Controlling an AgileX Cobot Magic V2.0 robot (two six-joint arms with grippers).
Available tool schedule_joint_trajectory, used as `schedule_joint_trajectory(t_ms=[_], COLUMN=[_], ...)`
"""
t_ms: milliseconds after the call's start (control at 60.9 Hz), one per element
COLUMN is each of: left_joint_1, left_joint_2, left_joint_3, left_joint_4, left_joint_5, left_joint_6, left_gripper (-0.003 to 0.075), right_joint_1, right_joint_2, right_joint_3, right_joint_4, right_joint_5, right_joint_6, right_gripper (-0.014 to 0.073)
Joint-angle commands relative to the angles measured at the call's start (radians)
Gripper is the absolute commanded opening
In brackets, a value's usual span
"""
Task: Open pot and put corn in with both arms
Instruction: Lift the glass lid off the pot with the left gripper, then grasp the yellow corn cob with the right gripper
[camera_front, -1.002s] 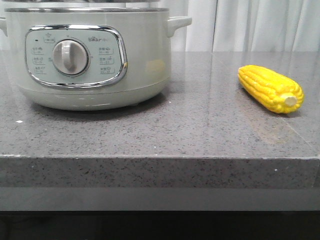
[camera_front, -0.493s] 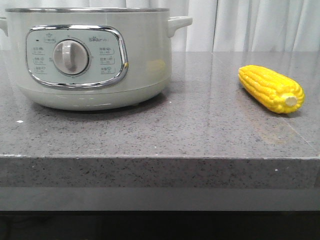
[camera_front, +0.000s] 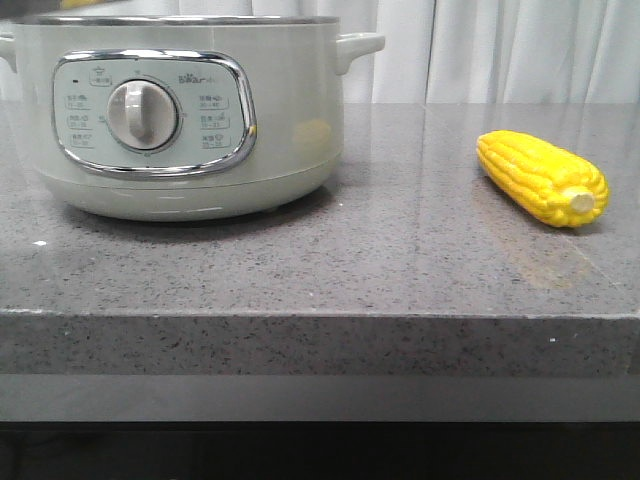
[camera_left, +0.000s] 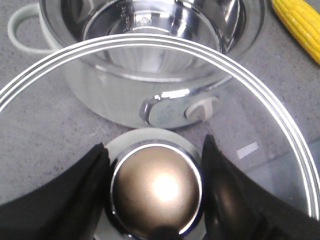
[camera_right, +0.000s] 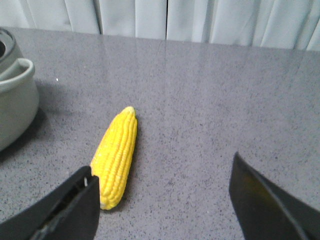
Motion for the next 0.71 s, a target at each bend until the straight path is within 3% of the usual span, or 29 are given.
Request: schedule_joint_trajectory(t_ms=[0,312,690], left_joint_1=[0.000,0.000,0.000], left_joint_2=[-0.106,-0.359,-0.439], left_joint_3=[0.050,0.251,0.269], left_joint_4=[-0.023,-0.023,-0.023], left_joint_5=[-0.148,-0.222,-0.228], left_joint_6=[-0.007,-0.007,-0.007], left_gripper=[0.0262,0.0263,0.0263], right_joint_1=[-0.003,-0.002,0.125], right_joint_2=[0.056,0.367,0.813], right_joint_3=[-0.036,-0.147,-0.428], right_joint_4=[0.000,0.000,0.031], right_joint_5=[-0.080,-0.086,0.031], right_joint_6=[-0.004,-0.004,-0.004], right_gripper=[0.0557,0.0557,0.0557])
